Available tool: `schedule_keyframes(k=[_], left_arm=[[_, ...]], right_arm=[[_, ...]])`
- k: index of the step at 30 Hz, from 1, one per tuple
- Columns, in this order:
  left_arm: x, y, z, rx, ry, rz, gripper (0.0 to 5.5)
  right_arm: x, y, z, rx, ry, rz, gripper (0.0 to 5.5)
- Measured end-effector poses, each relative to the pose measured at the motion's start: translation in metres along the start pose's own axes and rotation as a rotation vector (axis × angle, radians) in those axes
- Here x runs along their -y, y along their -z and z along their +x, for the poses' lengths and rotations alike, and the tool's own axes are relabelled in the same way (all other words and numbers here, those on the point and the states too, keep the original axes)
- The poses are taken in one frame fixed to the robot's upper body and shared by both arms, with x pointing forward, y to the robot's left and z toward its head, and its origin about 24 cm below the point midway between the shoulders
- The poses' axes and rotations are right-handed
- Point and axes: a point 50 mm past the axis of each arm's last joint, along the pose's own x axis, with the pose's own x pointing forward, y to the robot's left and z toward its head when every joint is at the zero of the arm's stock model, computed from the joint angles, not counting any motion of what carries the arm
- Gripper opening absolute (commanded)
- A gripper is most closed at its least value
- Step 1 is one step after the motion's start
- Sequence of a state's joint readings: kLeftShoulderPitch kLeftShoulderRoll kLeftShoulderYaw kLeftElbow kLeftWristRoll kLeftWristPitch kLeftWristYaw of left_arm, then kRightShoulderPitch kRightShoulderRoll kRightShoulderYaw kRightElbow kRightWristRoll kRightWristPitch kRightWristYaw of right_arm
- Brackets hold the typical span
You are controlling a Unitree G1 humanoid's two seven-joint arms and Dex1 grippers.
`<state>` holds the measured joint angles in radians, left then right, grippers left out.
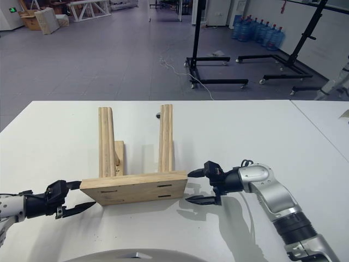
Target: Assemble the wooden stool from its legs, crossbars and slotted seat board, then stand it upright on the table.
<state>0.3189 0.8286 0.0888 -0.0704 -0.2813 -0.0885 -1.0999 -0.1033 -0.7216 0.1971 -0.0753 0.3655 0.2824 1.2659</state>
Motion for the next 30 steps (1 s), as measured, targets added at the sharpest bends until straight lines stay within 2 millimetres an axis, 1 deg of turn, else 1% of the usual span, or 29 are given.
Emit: schedule_keyframes(k=[2, 4, 5, 7, 8, 11, 13, 16, 19, 22, 26, 27, 28, 30], left_arm=[[0.0, 0.0, 0.003, 0.004, 0.017, -0.012, 3.2], [0.001, 0.0, 0.007, 0.013, 0.039, -0.043, 3.2], [0.003, -0.001, 0.014, 0.034, 0.054, -0.06, 3.2], [0.002, -0.006, 0.023, 0.06, 0.075, -0.056, 2.9], [0.0, -0.009, 0.027, 0.078, 0.075, -0.051, 2.84], [-0.006, -0.016, 0.036, 0.115, 0.075, -0.031, 2.19], [-0.006, -0.017, 0.039, 0.128, 0.078, -0.034, 1.94], [-0.005, -0.018, 0.042, 0.147, 0.091, -0.051, 1.88], [-0.006, -0.022, 0.04, 0.193, 0.096, -0.108, 1.88], [-0.008, -0.036, 0.033, 0.291, 0.116, -0.187, 1.88], [-0.015, -0.055, 0.021, 0.48, 0.112, -0.331, 1.89], [-0.022, -0.064, 0.017, 0.569, 0.086, -0.361, 1.9], [-0.033, -0.08, 0.011, 0.69, 0.05, -0.368, 1.91], [-0.042, -0.1, 0.004, 0.825, 0.012, -0.38, 1.92]], right_arm=[[-0.002, -0.003, 0.005, 0.033, -0.02, 0.023, 4.27], [-0.003, -0.005, 0.008, 0.049, -0.036, 0.028, 3.98], [-0.002, -0.006, 0.011, 0.058, -0.044, 0.027, 3.69], [0.001, -0.009, 0.016, 0.079, -0.047, 0.018, 3.34], [0.002, -0.009, 0.018, 0.086, -0.044, 0.019, 3.26], [0.004, -0.008, 0.019, 0.1, -0.044, 0.013, 2.52], [0.004, -0.008, 0.02, 0.108, -0.05, 0.005, 2.13], [0.005, -0.009, 0.017, 0.125, -0.037, 0.009, 1.7], [0.006, -0.014, 0.012, 0.163, -0.043, 0.027, 1.68], [0.009, -0.03, 0.001, 0.224, -0.053, 0.061, 1.68], [0.016, -0.05, -0.011, 0.344, -0.069, 0.186, 1.68], [0.019, -0.057, -0.012, 0.404, -0.066, 0.244, 1.68], [0.022, -0.069, -0.012, 0.491, -0.073, 0.306, 1.68], [0.026, -0.089, -0.013, 0.586, -0.095, 0.358, 1.68]])
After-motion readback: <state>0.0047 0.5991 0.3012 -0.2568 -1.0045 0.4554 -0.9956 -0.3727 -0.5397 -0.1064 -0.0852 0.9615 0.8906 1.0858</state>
